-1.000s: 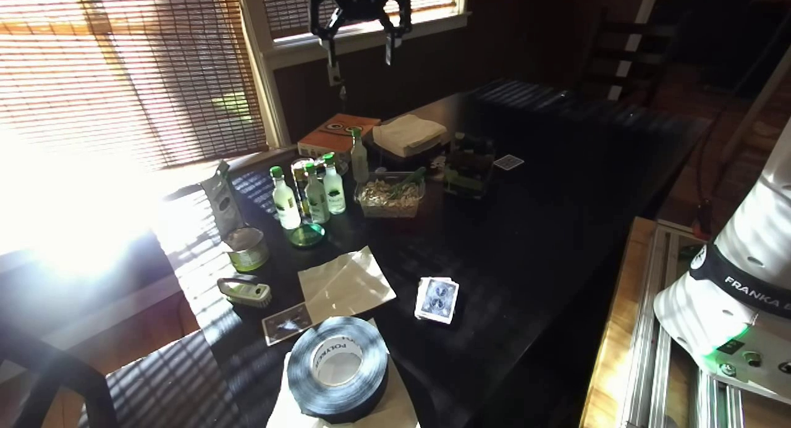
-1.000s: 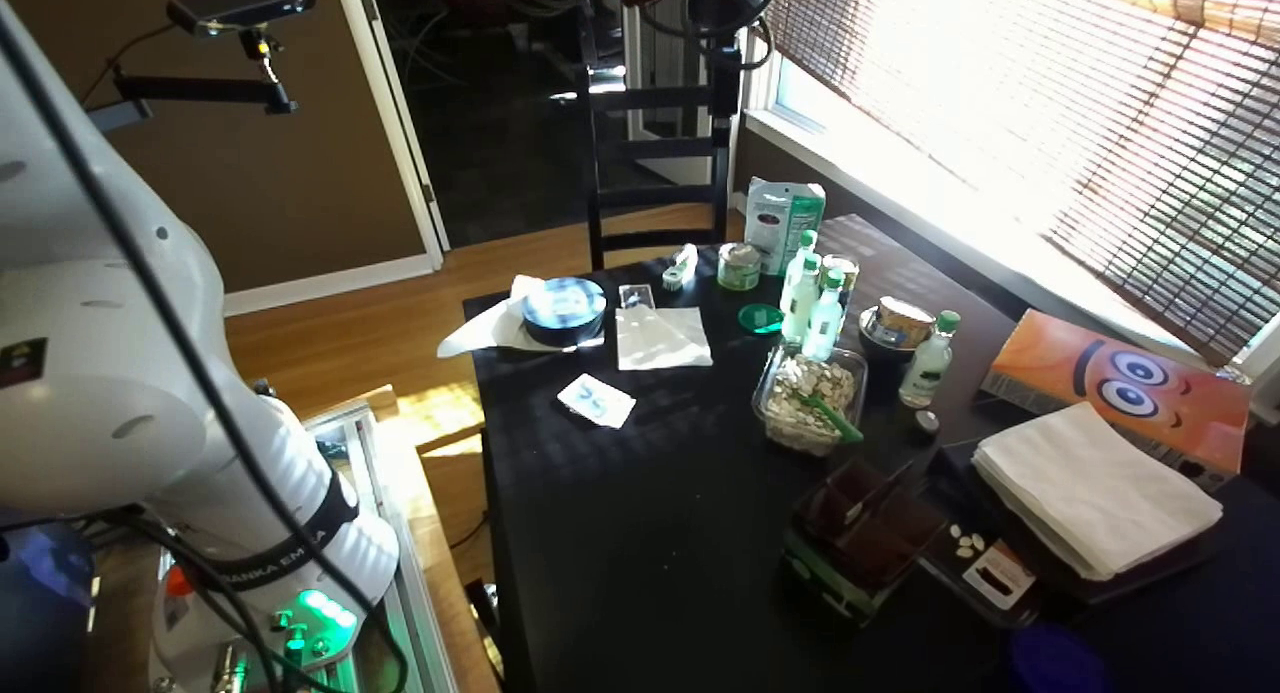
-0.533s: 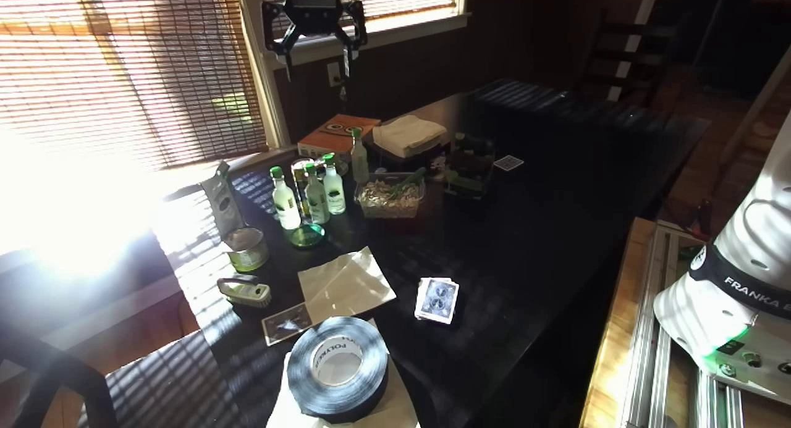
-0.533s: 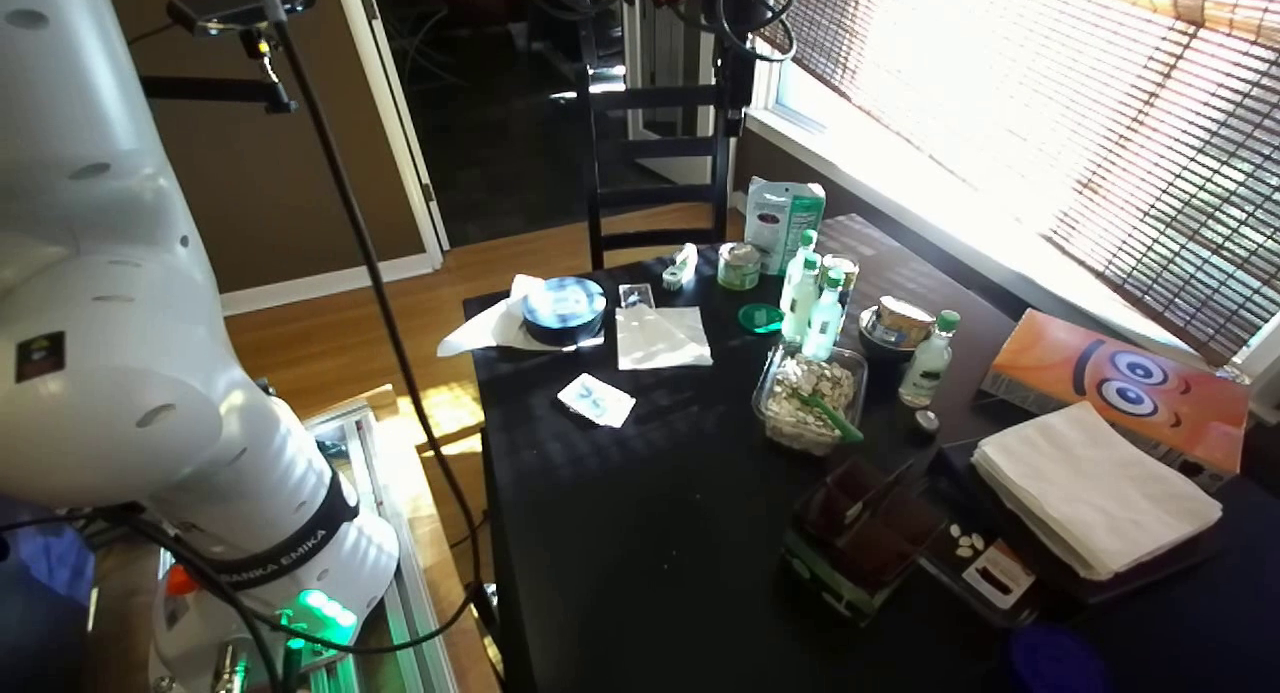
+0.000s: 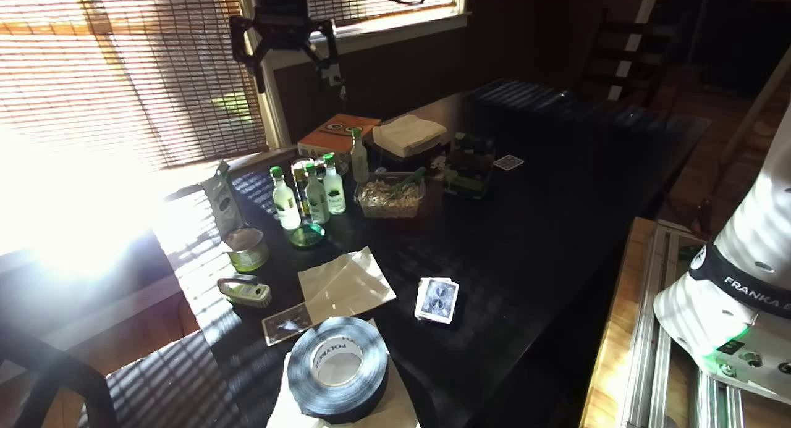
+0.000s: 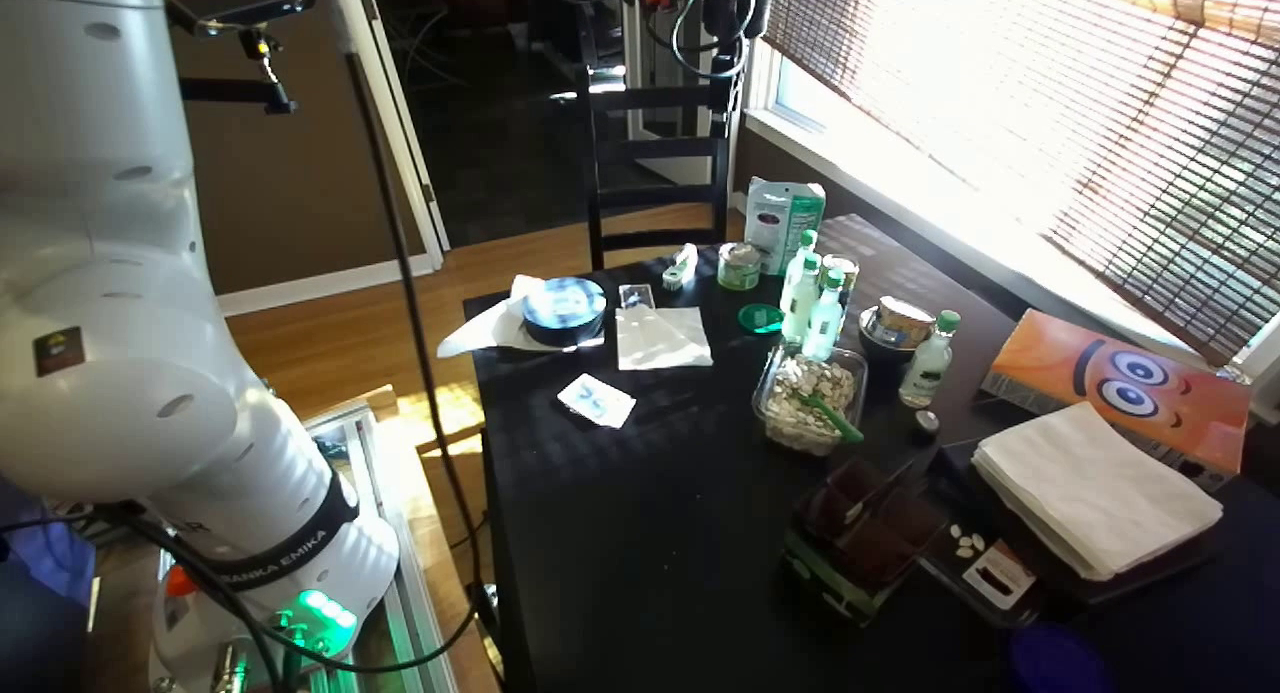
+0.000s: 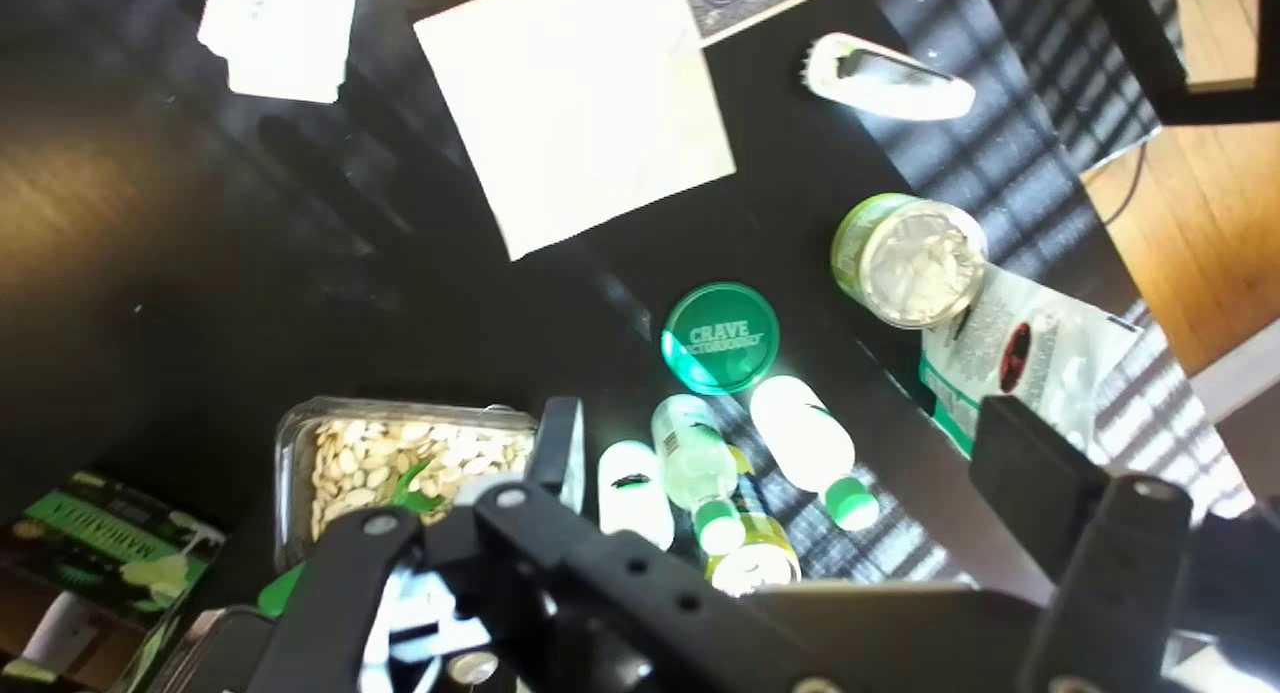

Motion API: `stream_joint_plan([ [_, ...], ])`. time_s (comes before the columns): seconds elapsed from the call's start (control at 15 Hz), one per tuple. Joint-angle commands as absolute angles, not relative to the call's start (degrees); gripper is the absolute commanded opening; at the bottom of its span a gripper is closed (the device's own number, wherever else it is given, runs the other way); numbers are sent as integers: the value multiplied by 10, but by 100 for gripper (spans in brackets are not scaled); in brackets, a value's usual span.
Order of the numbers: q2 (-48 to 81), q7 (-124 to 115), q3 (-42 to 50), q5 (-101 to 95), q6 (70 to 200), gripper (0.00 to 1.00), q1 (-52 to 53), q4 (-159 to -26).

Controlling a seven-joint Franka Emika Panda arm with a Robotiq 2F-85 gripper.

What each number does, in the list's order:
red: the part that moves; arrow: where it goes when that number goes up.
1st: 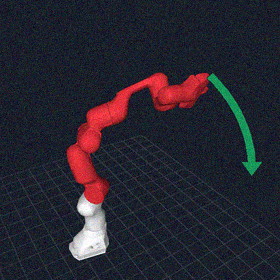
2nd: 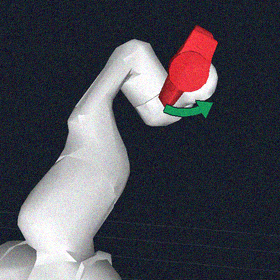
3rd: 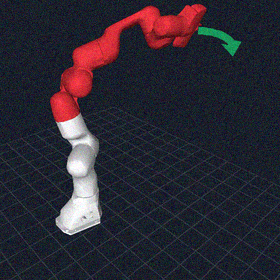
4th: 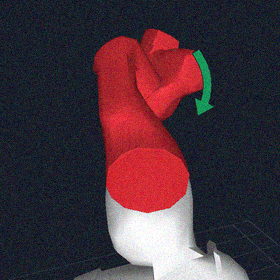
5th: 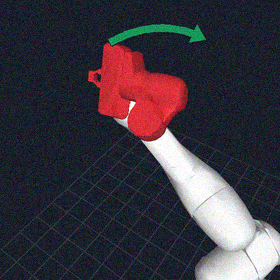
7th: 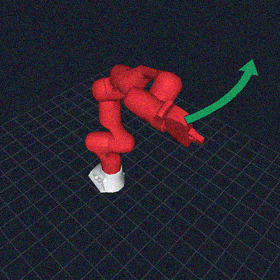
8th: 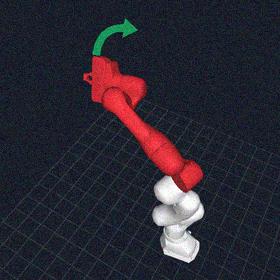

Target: Move the white packet to the right

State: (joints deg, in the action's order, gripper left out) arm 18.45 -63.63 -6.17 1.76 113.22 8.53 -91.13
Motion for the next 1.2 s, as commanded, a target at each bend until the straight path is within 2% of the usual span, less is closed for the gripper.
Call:
stream_joint_plan([
  [0.0, 298, -776, -42, 0, 1146, 100, 138, -770],
  [0.6, 509, -847, 7, -32, 1121, 100, 171, -541],
  [0.67, 455, -835, 4, -30, 1149, 100, 171, -624],
  [0.93, 496, -835, 5, -32, 1142, 100, 168, -575],
  [1.13, 529, -831, 5, -39, 1251, 100, 174, -557],
])
